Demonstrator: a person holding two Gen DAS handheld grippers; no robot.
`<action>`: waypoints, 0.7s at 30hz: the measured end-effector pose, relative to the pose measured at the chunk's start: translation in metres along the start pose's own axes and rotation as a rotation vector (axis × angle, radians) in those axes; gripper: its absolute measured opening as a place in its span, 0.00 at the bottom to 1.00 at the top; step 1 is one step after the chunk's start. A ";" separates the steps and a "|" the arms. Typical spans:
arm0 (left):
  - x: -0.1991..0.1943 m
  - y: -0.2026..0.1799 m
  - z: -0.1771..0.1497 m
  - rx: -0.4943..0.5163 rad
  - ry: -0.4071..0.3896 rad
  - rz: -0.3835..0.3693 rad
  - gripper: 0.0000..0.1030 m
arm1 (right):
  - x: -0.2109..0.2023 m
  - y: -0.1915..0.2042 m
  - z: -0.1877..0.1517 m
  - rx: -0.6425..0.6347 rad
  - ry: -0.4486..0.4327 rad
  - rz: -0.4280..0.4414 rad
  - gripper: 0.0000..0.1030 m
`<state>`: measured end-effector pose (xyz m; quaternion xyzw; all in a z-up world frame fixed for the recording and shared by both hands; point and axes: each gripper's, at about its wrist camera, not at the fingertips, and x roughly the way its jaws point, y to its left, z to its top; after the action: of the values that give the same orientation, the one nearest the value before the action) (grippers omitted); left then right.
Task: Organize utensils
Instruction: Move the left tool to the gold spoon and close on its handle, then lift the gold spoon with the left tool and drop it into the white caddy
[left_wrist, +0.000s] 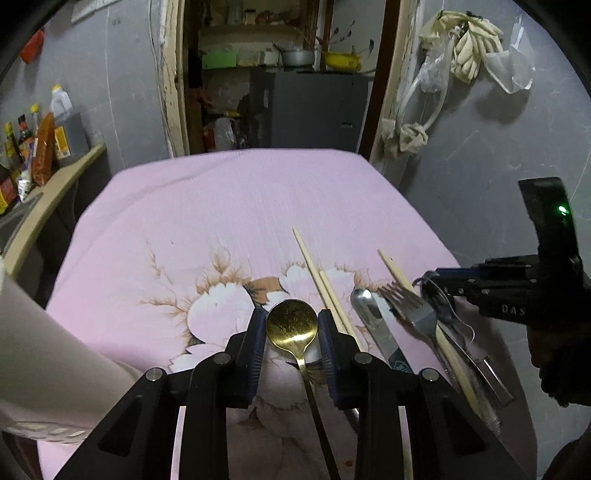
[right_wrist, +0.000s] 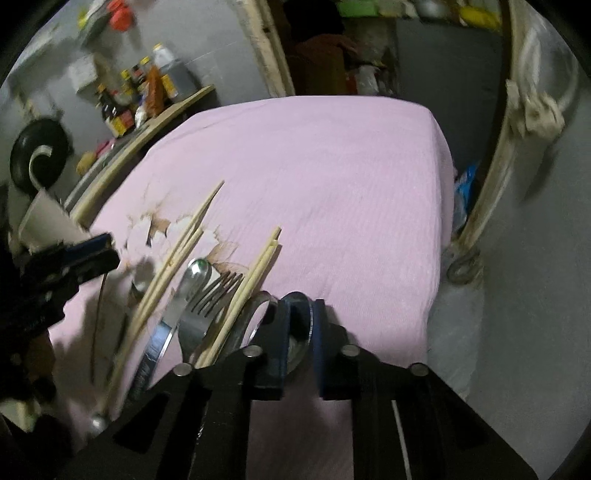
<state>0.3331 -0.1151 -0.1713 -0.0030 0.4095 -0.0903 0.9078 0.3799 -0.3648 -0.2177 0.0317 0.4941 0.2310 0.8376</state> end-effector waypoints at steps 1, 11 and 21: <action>-0.004 0.000 0.001 0.001 -0.014 0.004 0.26 | -0.001 0.000 -0.001 0.009 -0.008 0.004 0.04; -0.034 -0.010 0.008 0.026 -0.096 0.029 0.26 | -0.047 0.026 -0.013 -0.033 -0.129 -0.081 0.02; -0.062 -0.021 0.008 0.037 -0.141 0.095 0.26 | -0.100 0.061 -0.015 -0.098 -0.265 -0.209 0.02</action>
<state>0.2958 -0.1264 -0.1184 0.0267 0.3423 -0.0545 0.9376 0.3047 -0.3551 -0.1268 -0.0306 0.3682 0.1605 0.9153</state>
